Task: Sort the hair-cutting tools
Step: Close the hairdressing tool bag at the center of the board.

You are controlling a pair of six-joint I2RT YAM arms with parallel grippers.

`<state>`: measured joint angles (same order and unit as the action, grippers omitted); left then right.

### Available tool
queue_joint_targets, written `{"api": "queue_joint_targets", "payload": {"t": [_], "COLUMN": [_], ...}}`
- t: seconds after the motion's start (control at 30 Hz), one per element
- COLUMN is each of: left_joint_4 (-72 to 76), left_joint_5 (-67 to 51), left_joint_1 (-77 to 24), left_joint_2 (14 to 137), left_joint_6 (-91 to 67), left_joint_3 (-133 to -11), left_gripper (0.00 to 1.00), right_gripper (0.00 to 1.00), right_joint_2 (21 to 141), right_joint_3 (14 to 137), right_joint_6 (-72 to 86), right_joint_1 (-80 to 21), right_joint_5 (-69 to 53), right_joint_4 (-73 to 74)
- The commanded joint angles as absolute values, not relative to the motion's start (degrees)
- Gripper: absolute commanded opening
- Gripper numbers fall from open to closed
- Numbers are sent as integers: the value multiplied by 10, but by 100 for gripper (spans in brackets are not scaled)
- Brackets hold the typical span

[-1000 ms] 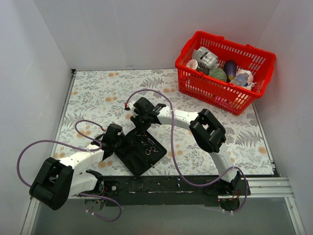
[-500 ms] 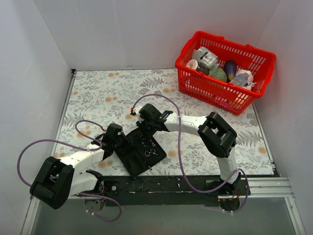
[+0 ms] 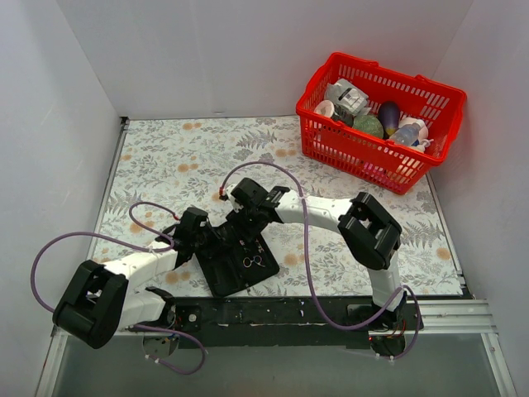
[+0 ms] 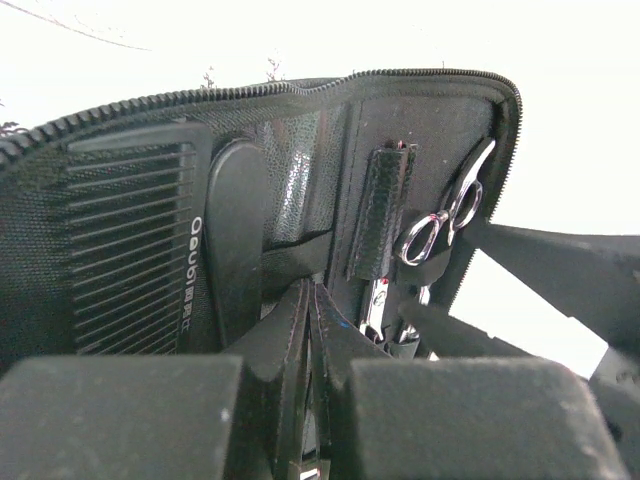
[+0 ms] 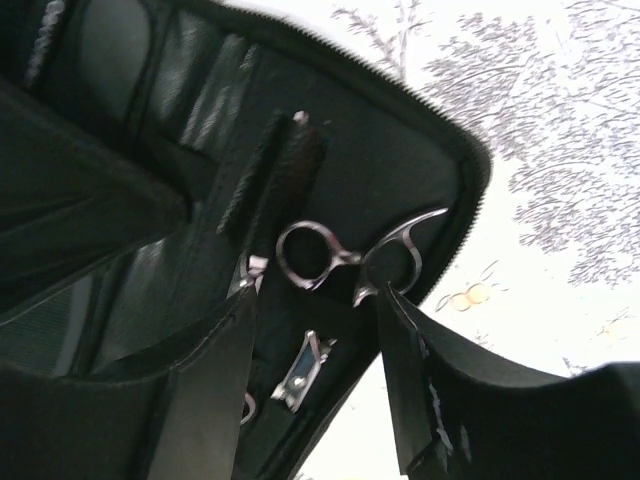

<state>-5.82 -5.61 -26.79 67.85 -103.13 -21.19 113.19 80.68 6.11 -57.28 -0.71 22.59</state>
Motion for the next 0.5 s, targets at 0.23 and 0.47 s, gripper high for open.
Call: {"api": "queue_joint_targets", "payload": {"t": [0.23, 0.47], "left_joint_4": [-74, -205], "left_joint_5": [-46, -83], "left_joint_1": [-265, -265], "left_joint_2": [681, 638], "left_joint_6": [-1016, -973], "left_joint_3": [-224, -352], "left_gripper": [0, 0], "right_gripper": [70, 70], "right_joint_2": [1043, 948], "right_joint_3": [876, 709], "right_joint_6": [118, 163], "right_joint_1": [-586, -571], "right_joint_5": [33, -38], "right_joint_4": [378, 281]}}
